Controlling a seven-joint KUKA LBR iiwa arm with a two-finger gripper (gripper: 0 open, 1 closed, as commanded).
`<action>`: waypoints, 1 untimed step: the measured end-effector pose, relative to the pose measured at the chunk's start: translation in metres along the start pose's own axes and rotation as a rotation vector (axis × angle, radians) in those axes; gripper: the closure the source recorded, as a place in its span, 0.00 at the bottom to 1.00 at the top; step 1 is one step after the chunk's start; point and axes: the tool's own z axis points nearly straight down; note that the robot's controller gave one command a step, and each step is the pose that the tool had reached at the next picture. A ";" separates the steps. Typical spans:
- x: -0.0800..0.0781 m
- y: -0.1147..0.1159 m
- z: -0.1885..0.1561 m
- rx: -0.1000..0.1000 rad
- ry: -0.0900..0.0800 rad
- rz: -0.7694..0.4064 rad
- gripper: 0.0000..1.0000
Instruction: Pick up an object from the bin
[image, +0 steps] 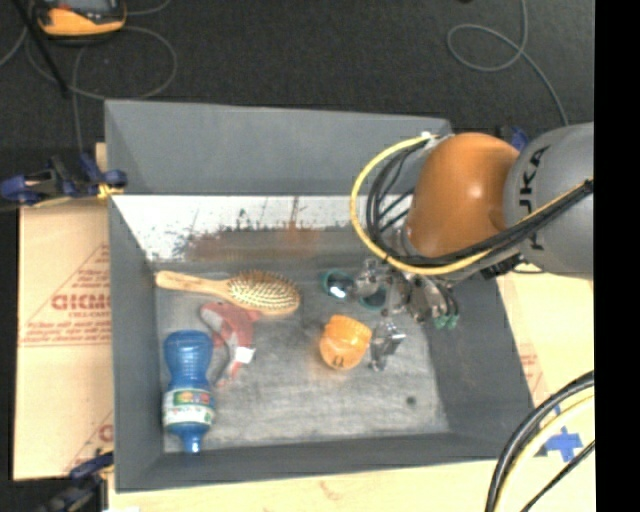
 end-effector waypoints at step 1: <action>0.001 0.020 0.075 -0.001 0.013 -0.375 1.00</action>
Offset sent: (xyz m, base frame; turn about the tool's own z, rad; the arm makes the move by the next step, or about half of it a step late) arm 0.0000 0.0000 0.0000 0.0000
